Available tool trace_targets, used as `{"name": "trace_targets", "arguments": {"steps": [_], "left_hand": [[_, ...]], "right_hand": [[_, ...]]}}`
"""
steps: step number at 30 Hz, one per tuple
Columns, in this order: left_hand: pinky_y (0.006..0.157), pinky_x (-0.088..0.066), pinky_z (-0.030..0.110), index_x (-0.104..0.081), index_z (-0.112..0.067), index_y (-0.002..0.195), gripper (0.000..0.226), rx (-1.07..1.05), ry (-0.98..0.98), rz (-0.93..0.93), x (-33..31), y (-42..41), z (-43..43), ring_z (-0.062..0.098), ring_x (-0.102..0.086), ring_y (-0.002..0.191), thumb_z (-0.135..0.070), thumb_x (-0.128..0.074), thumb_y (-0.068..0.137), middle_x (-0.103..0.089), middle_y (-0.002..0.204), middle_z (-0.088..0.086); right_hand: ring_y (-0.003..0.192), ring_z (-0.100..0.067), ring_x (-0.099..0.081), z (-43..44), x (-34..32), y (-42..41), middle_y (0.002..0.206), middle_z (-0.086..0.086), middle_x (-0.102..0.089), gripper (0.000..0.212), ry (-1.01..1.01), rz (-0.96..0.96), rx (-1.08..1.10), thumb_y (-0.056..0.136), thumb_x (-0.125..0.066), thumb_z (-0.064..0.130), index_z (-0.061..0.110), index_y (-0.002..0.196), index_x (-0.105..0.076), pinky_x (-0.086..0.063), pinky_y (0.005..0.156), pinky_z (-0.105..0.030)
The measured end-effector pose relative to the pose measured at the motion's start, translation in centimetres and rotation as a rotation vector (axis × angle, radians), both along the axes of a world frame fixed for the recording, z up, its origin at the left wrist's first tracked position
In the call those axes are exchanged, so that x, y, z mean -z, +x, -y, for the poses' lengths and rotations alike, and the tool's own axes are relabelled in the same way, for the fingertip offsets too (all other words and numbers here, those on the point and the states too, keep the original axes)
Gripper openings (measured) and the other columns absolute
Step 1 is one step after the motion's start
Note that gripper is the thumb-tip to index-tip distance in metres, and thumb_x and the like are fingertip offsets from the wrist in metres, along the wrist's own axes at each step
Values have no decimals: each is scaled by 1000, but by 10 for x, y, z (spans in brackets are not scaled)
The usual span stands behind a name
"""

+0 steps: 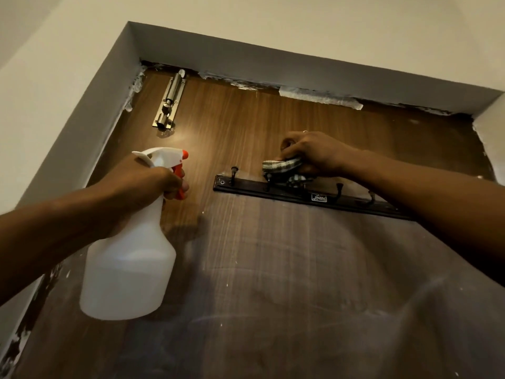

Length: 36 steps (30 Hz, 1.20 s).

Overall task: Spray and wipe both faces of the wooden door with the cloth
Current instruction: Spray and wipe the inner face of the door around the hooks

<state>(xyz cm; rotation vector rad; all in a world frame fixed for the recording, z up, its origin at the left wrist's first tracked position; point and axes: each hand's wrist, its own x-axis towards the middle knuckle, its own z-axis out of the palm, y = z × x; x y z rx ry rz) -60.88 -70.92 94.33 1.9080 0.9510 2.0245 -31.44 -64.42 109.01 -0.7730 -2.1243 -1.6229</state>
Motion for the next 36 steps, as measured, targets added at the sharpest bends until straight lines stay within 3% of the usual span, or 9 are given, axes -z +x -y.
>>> {"name": "trace_targets", "arguments": {"steps": [4, 7, 9, 13, 17, 20, 26, 32, 36], "left_hand": [[56, -42, 28, -50, -29, 83, 31, 8, -1, -7, -1, 11, 0, 17, -56, 66, 2, -54, 84, -59, 77, 8], [66, -47, 34, -56, -24, 92, 24, 7, -15, -11, 0, 13, 0, 25, -61, 79, -5, -62, 79, -65, 85, 12], [71, -48, 37, -60, -20, 105, 31, 9, -31, -25, -1, 15, 0, 31, -64, 91, -7, -64, 77, -69, 94, 14], [73, -49, 40, -59, -17, 106, 32, -5, -45, -32, -1, 20, 4, 33, -64, 95, -9, -65, 77, -69, 97, 14], [72, -48, 38, -58, -22, 93, 23, 6, -22, 4, -2, 24, 5, 32, -64, 95, -4, -62, 79, -68, 95, 14], [74, -47, 40, -58, -16, 100, 23, -5, -7, 8, -2, 29, 4, 31, -62, 93, -3, -59, 81, -67, 92, 12], [75, -48, 41, -59, -28, 98, 32, 18, 9, 10, 0, 31, 4, 34, -63, 102, -1, -60, 80, -69, 97, 14], [64, -46, 31, -60, -17, 102, 28, 19, 4, -4, 0, 26, 8, 23, -65, 84, 1, -55, 82, -69, 91, 11], [69, -48, 34, -59, -12, 104, 25, 23, -10, 26, -4, 16, 9, 29, -64, 94, -1, -56, 82, -68, 96, 14]], "right_hand": [[95, -14, -52, 12, 0, 44, 105, 2, -54, 26, -66, -72, 132, 85, -71, 12, 18, 110, -70, -36, 74, -21], [95, -17, -55, 15, 5, 75, 103, 0, -60, 29, -111, -177, 201, 86, -71, 10, 17, 113, -70, -38, 77, -24], [92, -16, -58, 15, 6, 74, 96, 3, -63, 27, -131, -279, 171, 86, -71, 13, 18, 112, -71, -41, 76, -26], [92, -11, -59, 10, 2, 21, 96, 6, -65, 22, -215, -417, -36, 85, -73, 17, 18, 107, -70, -45, 80, -27], [82, -6, -56, 6, -9, -25, 87, 10, -60, 16, -282, -380, -76, 82, -75, 20, 25, 89, -61, -45, 74, -23], [77, -8, -50, 4, -12, -22, 83, 9, -54, 23, -258, -314, -15, 82, -76, 22, 25, 82, -53, -41, 67, -22], [92, -19, -57, 18, -17, 53, 86, 8, -55, 14, -237, -296, 278, 88, -66, 13, 22, 97, -59, -40, 77, -30], [94, -19, -59, 13, -11, 16, 97, 0, -62, 19, -268, -348, 148, 85, -66, 5, 14, 101, -66, -47, 76, -30], [90, -16, -56, 15, -22, -24, 95, 2, -59, 17, -322, -310, 175, 86, -65, 5, 19, 95, -62, -44, 72, -27]]}}
